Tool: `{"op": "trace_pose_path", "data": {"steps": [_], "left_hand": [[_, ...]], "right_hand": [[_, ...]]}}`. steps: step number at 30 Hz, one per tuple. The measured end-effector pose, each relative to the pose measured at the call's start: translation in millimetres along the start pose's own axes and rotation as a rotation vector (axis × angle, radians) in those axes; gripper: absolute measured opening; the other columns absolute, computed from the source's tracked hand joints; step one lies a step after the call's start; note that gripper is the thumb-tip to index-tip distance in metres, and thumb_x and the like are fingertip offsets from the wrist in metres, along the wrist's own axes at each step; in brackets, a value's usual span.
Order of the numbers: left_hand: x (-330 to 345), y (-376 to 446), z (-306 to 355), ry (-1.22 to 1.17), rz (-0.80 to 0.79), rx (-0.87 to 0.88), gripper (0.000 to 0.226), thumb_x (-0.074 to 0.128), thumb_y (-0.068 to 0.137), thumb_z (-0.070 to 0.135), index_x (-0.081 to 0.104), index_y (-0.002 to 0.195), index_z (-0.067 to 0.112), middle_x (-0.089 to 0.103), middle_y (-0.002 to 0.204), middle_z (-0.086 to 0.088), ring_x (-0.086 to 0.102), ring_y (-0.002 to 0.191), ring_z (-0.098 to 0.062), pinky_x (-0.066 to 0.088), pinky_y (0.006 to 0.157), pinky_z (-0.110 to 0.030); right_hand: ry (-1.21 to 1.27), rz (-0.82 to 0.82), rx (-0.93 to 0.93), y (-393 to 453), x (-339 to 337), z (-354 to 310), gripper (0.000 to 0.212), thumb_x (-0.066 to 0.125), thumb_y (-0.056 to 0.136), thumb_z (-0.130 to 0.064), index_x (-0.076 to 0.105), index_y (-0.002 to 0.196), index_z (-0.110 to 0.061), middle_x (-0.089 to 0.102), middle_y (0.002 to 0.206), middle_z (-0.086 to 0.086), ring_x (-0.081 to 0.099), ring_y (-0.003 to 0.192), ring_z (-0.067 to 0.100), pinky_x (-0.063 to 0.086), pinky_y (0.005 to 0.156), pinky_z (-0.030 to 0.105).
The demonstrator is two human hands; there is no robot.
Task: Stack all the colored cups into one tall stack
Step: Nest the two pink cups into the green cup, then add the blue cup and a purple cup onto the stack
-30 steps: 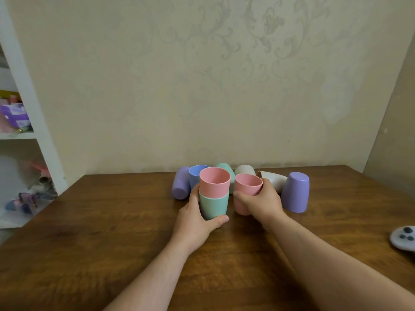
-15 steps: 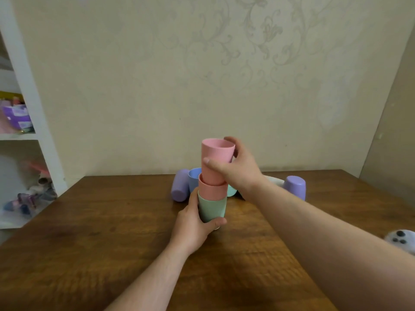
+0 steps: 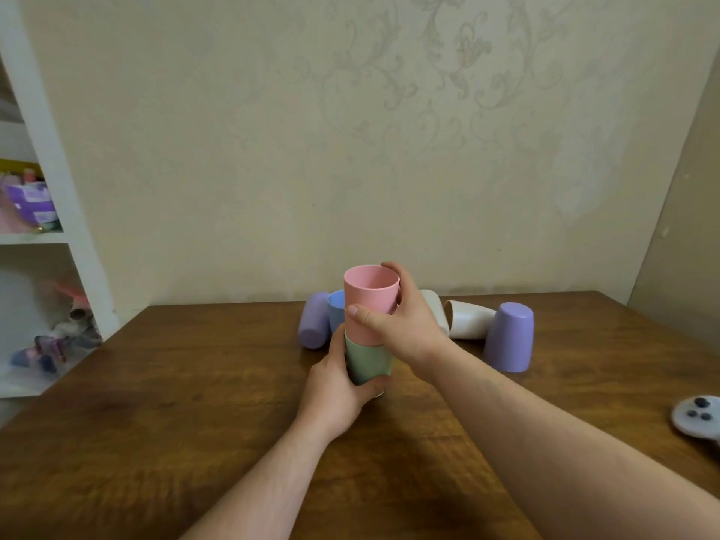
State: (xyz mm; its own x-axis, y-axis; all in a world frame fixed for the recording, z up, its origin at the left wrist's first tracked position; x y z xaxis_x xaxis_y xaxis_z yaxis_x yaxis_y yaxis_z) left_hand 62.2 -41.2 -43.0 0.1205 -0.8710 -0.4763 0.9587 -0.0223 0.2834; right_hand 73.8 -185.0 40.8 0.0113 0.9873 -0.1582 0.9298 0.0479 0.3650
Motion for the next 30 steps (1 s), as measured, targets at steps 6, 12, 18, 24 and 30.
{"op": "trace_pose_path", "data": {"steps": [6,12,18,24,30], "left_hand": [[-3.1,0.4,10.7,0.002,0.0,-0.011,0.087,0.094,0.082,0.04,0.034,0.143,0.055,0.061,0.108,0.033,0.064,0.102,-0.008,0.047,0.071,-0.016],[-0.5,0.4,9.0,0.087,-0.032,-0.049,0.092,0.096,0.077,0.04,0.047,0.154,0.029,0.071,0.138,0.009,0.069,0.109,-0.012,0.047,0.077,-0.018],[4.9,-4.3,8.1,0.197,-0.12,-0.02,0.091,0.098,0.07,0.047,0.056,0.149,0.032,0.072,0.138,0.016,0.069,0.12,-0.006,0.053,0.093,-0.022],[8.2,-5.3,4.9,0.198,-0.075,-0.057,0.044,0.081,0.091,0.042,0.058,0.128,0.034,0.074,0.105,0.018,0.067,0.097,0.0,0.059,0.093,-0.027],[-16.8,23.4,11.4,0.276,0.242,-0.011,0.023,0.08,0.09,0.017,0.07,0.109,0.025,0.055,0.095,0.006,0.06,0.088,-0.021,0.044,0.073,-0.026]], "right_hand": [[0.011,-0.02,0.003,1.3,-2.4,-2.6,0.075,0.091,0.086,-0.024,0.042,0.141,-0.038,0.065,0.129,-0.011,0.067,0.112,0.004,0.059,0.088,0.025],[-0.23,-0.077,0.094,-20.9,-4.3,43.9,0.084,0.096,0.064,-0.031,0.053,0.135,-0.044,0.075,0.116,-0.012,0.074,0.107,0.006,0.064,0.095,0.042],[-0.348,-0.025,0.183,-33.6,-23.3,62.4,0.062,0.096,0.064,-0.036,0.064,0.117,-0.039,0.077,0.107,-0.015,0.073,0.099,-0.001,0.063,0.087,0.03],[-0.374,0.044,0.187,-42.0,-52.1,72.0,0.052,0.092,0.069,-0.041,0.063,0.112,-0.039,0.074,0.103,-0.017,0.071,0.092,0.0,0.06,0.079,0.026],[-0.354,0.078,0.187,-43.7,-50.9,78.4,0.055,0.09,0.068,-0.048,0.061,0.115,-0.042,0.073,0.105,-0.018,0.069,0.095,0.0,0.058,0.08,0.026]]}}
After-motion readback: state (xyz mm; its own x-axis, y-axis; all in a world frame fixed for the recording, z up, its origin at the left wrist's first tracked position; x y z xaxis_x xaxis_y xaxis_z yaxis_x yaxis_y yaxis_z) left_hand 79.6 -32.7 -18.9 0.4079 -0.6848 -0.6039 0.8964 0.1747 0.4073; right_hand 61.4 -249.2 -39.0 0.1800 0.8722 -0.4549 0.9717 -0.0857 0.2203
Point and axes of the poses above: each hand's wrist, its own y-axis towards the middle knuckle, its own x-axis out of the palm, z = x × y, the point moved 1 cm from there along y, towards the middle knuckle
